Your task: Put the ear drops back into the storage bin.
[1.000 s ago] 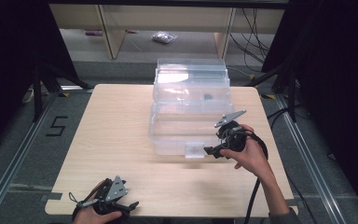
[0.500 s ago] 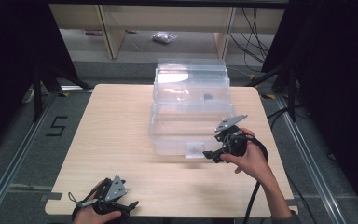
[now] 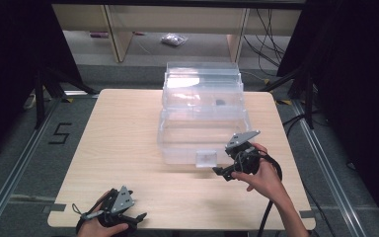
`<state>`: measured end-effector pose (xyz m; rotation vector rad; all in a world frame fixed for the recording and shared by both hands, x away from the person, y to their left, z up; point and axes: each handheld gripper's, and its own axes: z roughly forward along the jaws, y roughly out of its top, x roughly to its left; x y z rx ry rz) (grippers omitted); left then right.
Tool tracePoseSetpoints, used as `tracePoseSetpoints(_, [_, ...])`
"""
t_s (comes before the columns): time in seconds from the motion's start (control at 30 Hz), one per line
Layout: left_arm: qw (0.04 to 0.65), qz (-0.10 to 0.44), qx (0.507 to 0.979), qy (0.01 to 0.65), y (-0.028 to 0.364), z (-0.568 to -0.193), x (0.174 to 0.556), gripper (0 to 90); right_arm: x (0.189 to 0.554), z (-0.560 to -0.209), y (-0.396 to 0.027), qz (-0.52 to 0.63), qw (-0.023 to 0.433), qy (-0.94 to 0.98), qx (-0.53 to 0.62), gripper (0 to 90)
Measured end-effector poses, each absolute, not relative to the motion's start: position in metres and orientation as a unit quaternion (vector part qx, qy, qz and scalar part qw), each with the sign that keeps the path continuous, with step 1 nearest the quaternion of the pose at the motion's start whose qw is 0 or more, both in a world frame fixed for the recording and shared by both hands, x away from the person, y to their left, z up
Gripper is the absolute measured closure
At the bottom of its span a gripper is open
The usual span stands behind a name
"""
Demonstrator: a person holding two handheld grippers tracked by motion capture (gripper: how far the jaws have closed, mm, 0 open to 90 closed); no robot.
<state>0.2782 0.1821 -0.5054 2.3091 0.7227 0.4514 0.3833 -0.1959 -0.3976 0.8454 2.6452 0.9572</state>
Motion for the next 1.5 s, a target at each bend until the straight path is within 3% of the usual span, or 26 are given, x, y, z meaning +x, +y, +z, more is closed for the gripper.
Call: tracePoseSetpoints(1.5, [0.321,0.168,0.892,0.271,0.183,-0.504,0.278,15.6,0.338,-0.453,-0.191,0.359,0.081,0.884,0.287,19.6])
